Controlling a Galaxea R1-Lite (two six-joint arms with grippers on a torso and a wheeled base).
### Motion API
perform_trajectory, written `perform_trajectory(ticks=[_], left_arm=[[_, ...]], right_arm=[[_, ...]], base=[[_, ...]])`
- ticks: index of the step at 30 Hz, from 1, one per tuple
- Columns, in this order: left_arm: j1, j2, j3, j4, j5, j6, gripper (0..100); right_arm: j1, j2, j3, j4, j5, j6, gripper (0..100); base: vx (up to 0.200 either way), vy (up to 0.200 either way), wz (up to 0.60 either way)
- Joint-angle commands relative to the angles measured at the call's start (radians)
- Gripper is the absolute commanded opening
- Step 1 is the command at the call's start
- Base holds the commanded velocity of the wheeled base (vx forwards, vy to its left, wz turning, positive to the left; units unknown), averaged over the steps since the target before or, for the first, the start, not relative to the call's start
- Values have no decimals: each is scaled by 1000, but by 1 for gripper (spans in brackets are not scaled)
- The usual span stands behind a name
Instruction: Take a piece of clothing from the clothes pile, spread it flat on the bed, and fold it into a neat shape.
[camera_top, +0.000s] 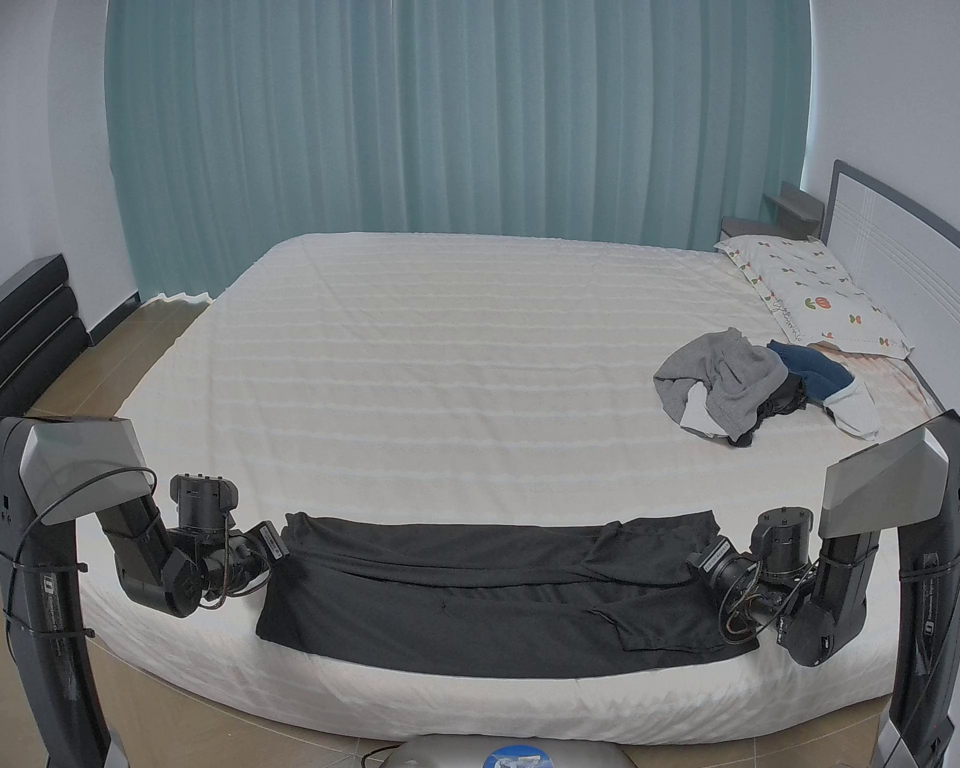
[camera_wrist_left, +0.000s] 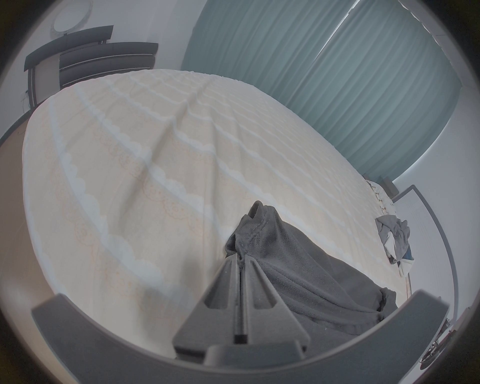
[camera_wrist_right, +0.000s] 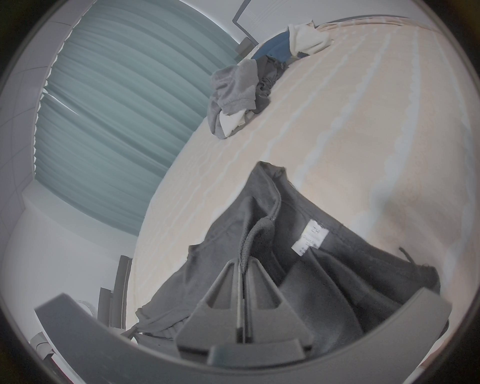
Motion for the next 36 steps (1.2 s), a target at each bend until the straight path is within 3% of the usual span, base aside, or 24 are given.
perform_trajectory(ticks=[1,5,17,23,31,36], left_arm=[[8,-24,-2,-5,-2,-10,0],[7,-23,-2,-56,2,-56,0],[2,-17,19,-51,4,-44,0],[1,-15,77,-51,1,65,0],[1,-12,116,-50,1,128,0],[-1,-9,140,-57,1,174,0]], right_arm=[[-8,-20,-16,-35,-4,4,0],[-20,-20,-16,-91,-23,4,0],[-20,-22,4,-88,-24,5,0],[-23,7,86,-88,-18,-28,0],[-36,92,103,-88,-16,-134,0],[-36,101,99,-88,-16,-140,0]], base=[[0,0,0],[0,0,0],[0,0,0],[0,0,0],[0,0,0],[0,0,0]])
